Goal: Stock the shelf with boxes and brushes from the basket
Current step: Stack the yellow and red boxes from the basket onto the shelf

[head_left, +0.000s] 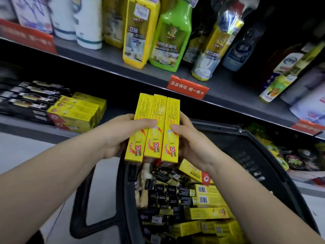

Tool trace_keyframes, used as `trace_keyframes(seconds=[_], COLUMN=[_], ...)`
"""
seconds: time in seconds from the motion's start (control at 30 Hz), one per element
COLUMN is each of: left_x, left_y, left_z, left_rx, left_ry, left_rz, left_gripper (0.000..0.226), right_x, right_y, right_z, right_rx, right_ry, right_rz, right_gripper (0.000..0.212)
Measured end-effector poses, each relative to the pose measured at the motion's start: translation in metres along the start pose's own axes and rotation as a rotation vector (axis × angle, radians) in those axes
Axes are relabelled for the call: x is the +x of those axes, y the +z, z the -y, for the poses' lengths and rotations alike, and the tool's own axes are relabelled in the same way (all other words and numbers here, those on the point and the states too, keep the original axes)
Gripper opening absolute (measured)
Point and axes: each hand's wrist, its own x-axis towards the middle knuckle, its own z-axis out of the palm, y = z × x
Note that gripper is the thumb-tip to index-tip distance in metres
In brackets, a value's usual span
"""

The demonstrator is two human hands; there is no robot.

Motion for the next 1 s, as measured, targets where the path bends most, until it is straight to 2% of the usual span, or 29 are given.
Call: trace_keyframes(seconds=[0.07,0.2,0.23,0.33,0.47,0.5,0.6,0.7,0.77,0.83,0.93,1.0], left_x=[-0.008,-0.029,-0.032,-0.035,-0.024,-0.021,-0.01,0.003,0.011,0.019,0.028,0.034], left_y=[-0.016,-0.053,-0.063,-0.092,-0.132,-0.142,-0.168,-0.195,-0.213,-0.226,-0.239,-0.242], left_z=[-0.005,-0.009,-0.008,-0.003,0.013,0.017,0.028,0.04,0.052,0.063,0.071,0.073], left_rx=[-0.012,-0.04,-0.058,-0.149,-0.217,-0.226,-0.218,-0.21,-0.244,-0.263,-0.275,-0.294], left_ry=[0.018,0.002,-0.001,-0.018,-0.028,-0.029,-0.025,-0.013,-0.021,-0.042,-0.06,-0.042], left_rz=[-0.054,-0.141,-0.167,-0.266,-0.389,-0.423,-0.526,-0.578,-0.618,-0.7,-0.8,-0.802], left_gripper=[0.049,0.081,0.075,0.044,0.04,0.041,0.037,0.03,0.025,0.033,0.06,0.06], right_x=[0.011,0.035,0.041,0.062,0.095,0.104,0.133,0.16,0.178,0.198,0.229,0.255], right_y=[0.012,0.035,0.042,0.066,0.091,0.096,0.109,0.118,0.124,0.128,0.134,0.136], right_z=[0.011,0.028,0.031,0.037,0.034,0.031,0.021,0.012,0.006,0.001,-0.007,-0.011], right_rx=[0.005,-0.092,-0.129,-0.18,-0.168,-0.173,-0.213,-0.3,-0.347,-0.37,-0.386,-0.382], right_ry=[0.008,0.037,0.036,0.051,0.104,0.105,0.09,0.086,0.098,0.102,0.093,0.053], right_rz=[0.074,0.181,0.202,0.212,0.114,0.09,0.002,-0.031,-0.091,-0.182,-0.311,-0.353], right_gripper=[0.072,0.089,0.085,0.055,0.021,0.021,0.033,0.032,0.039,0.049,0.053,0.054])
